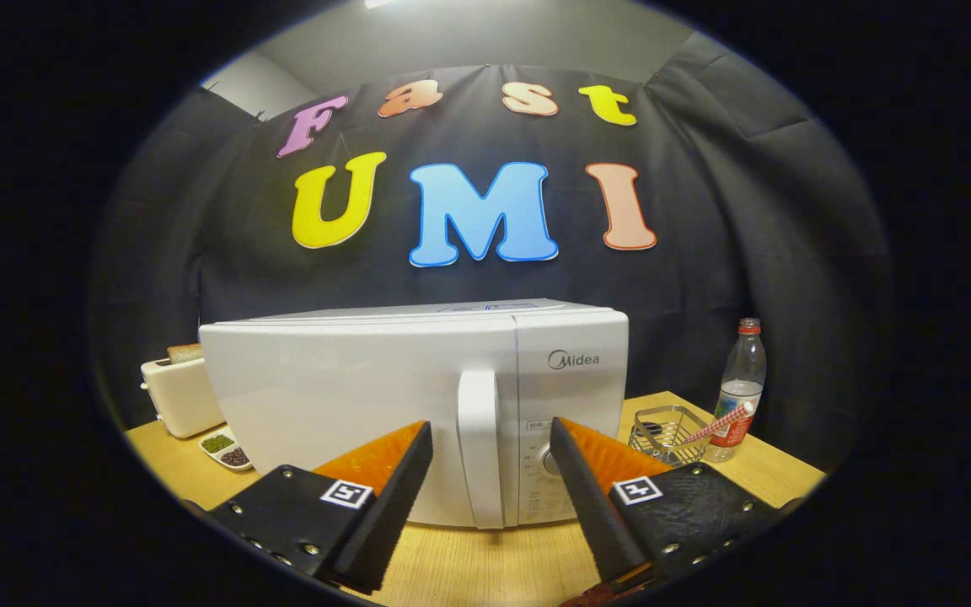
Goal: Open the microwave, put the food inside, and close the microwave door.
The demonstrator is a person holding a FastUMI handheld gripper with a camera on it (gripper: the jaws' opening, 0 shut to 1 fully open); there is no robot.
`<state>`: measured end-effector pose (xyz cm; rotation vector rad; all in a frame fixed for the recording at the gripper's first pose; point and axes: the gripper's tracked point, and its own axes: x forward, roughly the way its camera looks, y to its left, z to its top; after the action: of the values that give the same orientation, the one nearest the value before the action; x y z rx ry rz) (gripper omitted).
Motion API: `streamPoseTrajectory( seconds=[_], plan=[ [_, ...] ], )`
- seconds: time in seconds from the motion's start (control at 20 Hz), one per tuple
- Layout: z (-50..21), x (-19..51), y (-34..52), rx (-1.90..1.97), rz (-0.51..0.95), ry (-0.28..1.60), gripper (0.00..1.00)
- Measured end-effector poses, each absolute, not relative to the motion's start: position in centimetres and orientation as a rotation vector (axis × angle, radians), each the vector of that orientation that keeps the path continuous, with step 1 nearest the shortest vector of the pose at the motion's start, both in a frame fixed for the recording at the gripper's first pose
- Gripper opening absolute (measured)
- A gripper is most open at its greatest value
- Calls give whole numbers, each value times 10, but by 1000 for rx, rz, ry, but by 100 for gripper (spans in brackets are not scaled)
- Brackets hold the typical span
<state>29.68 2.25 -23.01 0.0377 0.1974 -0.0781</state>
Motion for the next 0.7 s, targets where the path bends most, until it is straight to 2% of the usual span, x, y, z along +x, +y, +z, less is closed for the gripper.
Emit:
streamPoseTrajectory(
  seconds=[0.05,0.1,0.2,0.3,0.35,0.4,0.5,0.55,0.7],
  plan=[
    [-234,301,20,31,-87,201,82],
    [-241,306,22,29,-87,210,79],
    [-258,311,25,30,-78,265,78],
    [-263,310,30,15,-79,255,45],
    [-259,309,29,4,-98,251,45],
    [-258,307,27,0,-102,255,30],
    [-260,307,26,43,-104,265,24],
    [-260,307,27,51,-107,259,15],
    [-259,307,28,6,-116,247,15]
  ],
)
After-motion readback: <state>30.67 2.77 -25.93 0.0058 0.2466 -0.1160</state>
